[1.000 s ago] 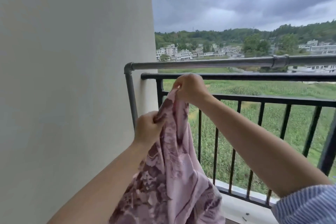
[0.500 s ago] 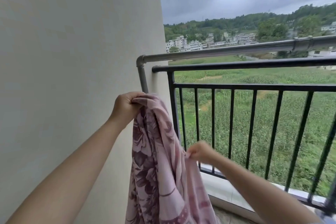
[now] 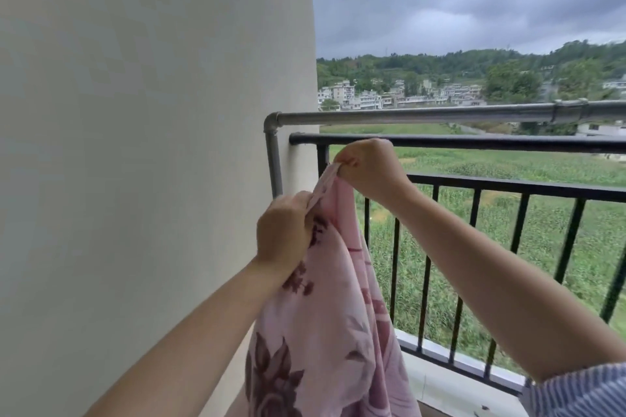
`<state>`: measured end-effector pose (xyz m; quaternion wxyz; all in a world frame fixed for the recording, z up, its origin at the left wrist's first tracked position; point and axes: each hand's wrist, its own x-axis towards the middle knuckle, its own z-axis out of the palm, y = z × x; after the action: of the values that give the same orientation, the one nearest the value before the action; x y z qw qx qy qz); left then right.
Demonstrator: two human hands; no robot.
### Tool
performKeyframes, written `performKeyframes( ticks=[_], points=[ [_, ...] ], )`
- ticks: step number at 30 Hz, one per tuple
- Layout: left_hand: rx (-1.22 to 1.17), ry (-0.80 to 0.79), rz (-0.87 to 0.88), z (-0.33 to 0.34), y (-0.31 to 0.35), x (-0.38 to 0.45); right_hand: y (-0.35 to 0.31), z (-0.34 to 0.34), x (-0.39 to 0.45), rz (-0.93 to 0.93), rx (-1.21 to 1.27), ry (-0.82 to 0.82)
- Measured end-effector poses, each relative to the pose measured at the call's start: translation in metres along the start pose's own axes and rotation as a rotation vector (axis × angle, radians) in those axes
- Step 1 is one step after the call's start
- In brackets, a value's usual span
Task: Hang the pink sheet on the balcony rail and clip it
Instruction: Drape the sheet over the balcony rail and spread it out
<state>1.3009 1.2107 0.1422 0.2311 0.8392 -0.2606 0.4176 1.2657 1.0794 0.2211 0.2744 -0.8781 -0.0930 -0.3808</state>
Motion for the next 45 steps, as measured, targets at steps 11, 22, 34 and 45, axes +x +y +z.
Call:
performKeyframes(
  ticks=[11,22,34,45],
  points=[
    [0.610,0.020,0.381,0.013,-0.033,-0.001,0.111,0.088,-0.154,0.577,0.117,-0.458],
    [-0.060,-0.219,0.186,0.003,0.008,-0.005,0.030,-0.001,0.012,0.120,-0.167,-0.119],
    [-0.469,0.057,-0.467,0.018,-0.005,0.005,0.137,0.105,-0.193,0.510,-0.422,-0.746],
    [-0.277,-1.247,-0.271,-0.012,-0.009,0.033,0.078,-0.011,0.022,0.156,-0.275,-0.095]
  ],
)
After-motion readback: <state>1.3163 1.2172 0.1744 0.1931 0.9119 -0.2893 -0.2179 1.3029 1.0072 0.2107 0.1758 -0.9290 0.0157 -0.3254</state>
